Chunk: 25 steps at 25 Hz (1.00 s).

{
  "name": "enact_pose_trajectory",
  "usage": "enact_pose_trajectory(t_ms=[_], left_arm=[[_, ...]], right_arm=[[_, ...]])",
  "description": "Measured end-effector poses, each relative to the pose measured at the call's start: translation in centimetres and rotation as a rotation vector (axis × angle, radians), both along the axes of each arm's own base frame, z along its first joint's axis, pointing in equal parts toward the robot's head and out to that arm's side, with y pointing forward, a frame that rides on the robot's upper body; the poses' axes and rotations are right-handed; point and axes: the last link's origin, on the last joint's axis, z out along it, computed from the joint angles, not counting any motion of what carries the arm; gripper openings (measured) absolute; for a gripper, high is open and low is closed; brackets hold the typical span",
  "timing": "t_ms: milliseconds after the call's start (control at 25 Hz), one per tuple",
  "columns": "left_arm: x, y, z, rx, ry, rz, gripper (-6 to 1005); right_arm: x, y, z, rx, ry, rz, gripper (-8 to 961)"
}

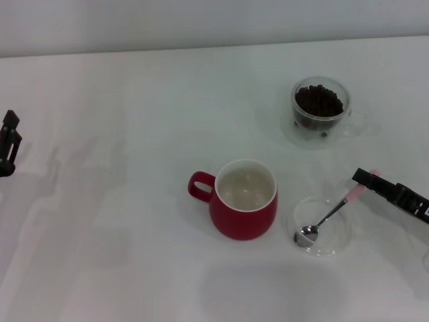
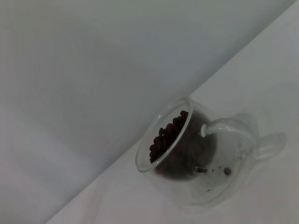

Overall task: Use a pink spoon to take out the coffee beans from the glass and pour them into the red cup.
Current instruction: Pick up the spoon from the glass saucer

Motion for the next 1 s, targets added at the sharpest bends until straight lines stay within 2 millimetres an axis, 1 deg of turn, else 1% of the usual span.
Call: enact_pose_trajectory(t_ms=[280, 1000], left_arm=[[-0.10, 0.03, -0.05, -0.004, 0.003, 0.007, 495], [-0.23, 0.01, 0.08, -0.002, 0.008, 0.009, 495]], right_arm=[[-0.05, 0.12, 0.03, 0.002, 0.002, 0.001, 389], [-0.35, 0.12, -0.19, -0.020, 0.023, 0.005, 267]])
